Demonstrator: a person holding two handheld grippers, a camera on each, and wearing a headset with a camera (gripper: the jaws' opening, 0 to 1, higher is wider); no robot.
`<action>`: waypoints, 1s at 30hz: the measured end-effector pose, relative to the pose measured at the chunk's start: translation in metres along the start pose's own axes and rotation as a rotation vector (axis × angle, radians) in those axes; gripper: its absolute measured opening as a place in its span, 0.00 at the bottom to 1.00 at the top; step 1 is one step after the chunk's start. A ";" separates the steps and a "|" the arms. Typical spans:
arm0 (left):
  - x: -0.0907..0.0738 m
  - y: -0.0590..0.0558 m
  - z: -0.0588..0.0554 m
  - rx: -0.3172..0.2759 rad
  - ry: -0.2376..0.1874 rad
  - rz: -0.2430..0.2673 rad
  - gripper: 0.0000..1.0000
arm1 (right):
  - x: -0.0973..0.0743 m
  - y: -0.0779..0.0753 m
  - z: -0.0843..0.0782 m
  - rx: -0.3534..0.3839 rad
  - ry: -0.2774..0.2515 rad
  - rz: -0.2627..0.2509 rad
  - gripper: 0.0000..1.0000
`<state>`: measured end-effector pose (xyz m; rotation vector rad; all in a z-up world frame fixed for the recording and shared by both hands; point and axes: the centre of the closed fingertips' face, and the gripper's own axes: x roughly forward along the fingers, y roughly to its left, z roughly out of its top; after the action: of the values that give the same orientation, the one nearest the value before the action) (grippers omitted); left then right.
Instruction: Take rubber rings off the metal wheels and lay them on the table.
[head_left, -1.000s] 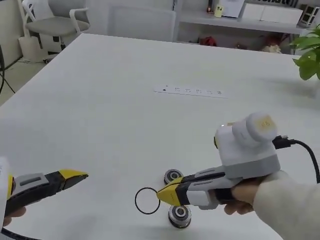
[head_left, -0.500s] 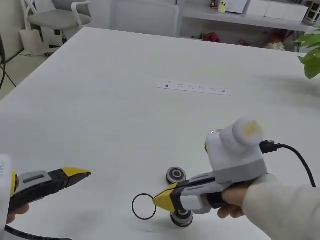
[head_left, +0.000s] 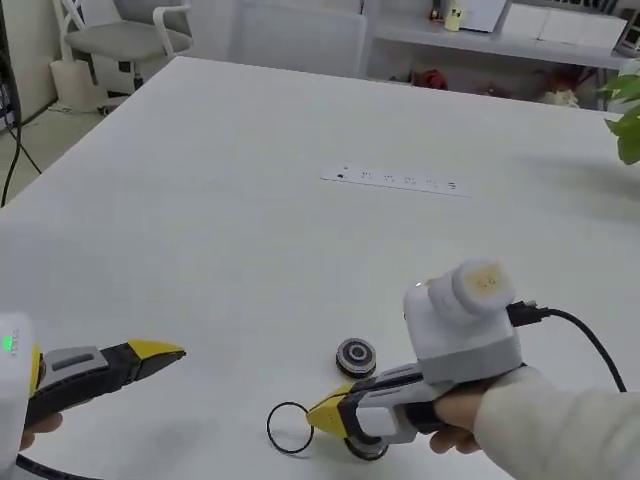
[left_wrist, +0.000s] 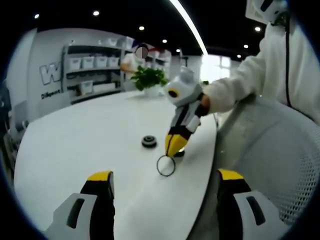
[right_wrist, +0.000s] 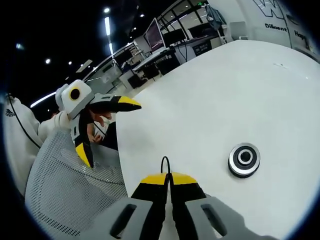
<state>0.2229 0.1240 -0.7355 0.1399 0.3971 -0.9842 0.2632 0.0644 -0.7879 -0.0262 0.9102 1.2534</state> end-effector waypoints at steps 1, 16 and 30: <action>0.000 0.000 -0.001 0.003 0.004 0.000 0.85 | 0.000 -0.001 -0.001 0.002 0.003 -0.006 0.00; -0.007 -0.002 -0.001 0.009 0.009 0.024 0.85 | 0.002 -0.007 -0.004 -0.022 0.002 -0.045 0.04; -0.012 -0.002 0.005 0.014 0.003 0.043 0.85 | -0.017 -0.010 0.002 -0.036 -0.025 -0.056 0.06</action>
<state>0.2169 0.1309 -0.7266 0.1622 0.3890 -0.9447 0.2725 0.0479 -0.7808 -0.0643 0.8595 1.2154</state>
